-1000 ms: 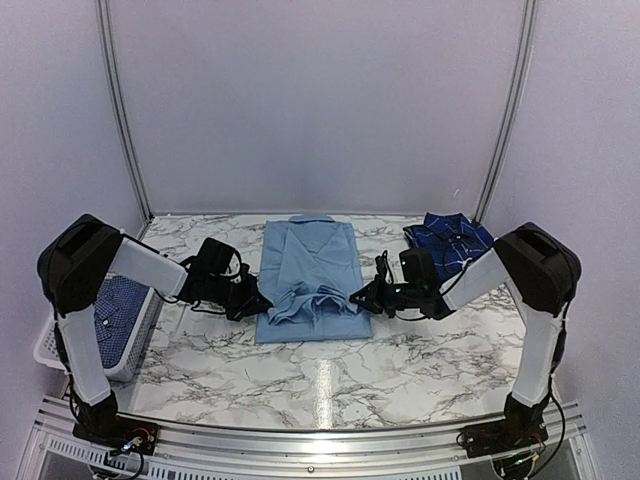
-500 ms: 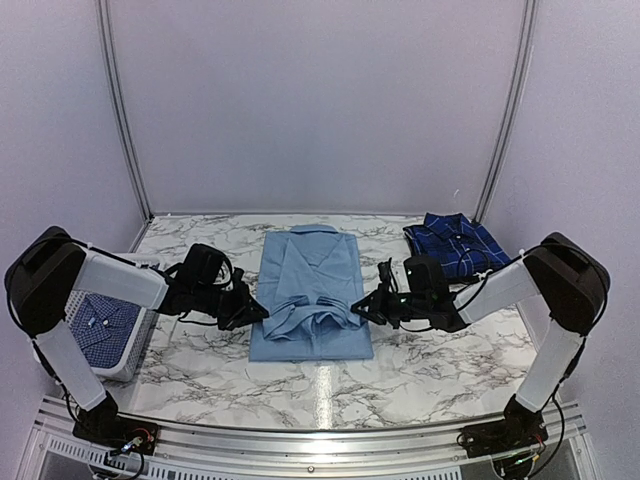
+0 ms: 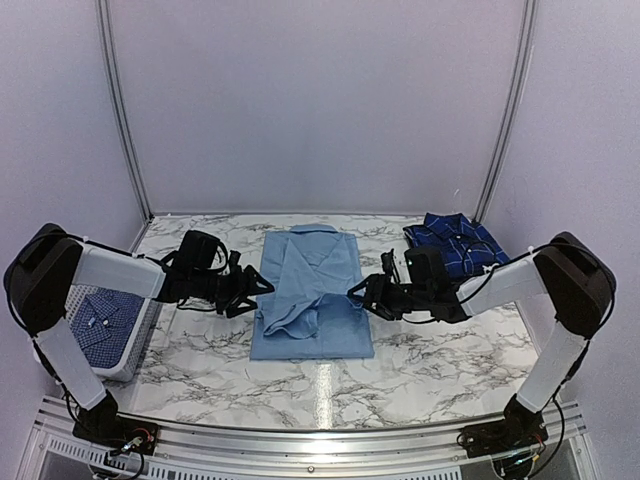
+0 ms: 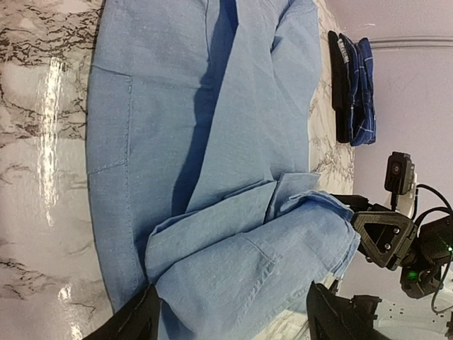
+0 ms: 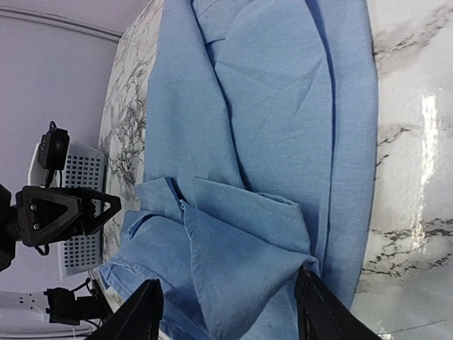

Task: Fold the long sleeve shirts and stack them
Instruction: Fold the rectangle-folded shirt at the center of the board, then adjust the 2/3-rectangle-folded shirt at the center of the board.

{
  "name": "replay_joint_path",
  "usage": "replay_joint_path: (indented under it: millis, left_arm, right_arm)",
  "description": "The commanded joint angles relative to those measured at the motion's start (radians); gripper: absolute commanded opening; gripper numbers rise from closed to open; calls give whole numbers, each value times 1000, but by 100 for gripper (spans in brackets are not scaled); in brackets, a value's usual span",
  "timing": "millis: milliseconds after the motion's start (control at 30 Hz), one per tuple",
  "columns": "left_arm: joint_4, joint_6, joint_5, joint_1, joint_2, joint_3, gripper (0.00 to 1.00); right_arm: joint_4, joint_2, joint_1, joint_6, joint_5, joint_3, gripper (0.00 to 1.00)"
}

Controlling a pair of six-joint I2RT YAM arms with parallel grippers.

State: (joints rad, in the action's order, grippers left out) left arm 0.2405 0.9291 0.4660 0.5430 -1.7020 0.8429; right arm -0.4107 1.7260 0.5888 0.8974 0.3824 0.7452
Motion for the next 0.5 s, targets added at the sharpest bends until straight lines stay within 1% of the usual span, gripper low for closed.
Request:
replay_joint_path:
  millis: [0,67,100,167,233,333,467]
  left_arm:
    - [-4,-64,47,-11,38,17,74]
    - [-23,-100,53,-12,67,1,74]
    - [-87,-139,37,-11,83,0,75]
    - [-179,-228,12,-4,117,-7,74]
    - [-204,-257,20,5,156,-50,72]
    - [-237,-279,17,45,229,-108,61]
    - [-302,-300,-38,147,273,-138,45]
  right_arm:
    - [134,-88,0,-100,-90,54,64]
    - [208,-123,15,-150,-164,66,69]
    - [248,-140,24,-175,-201,74,70]
    - [313,-169,45,-223,-261,89,71]
    - [361,-183,69,-259,-307,105,71]
    - [405,-186,113,-302,-350,126,64]
    - [466,-158,172,-344,-368,156,52]
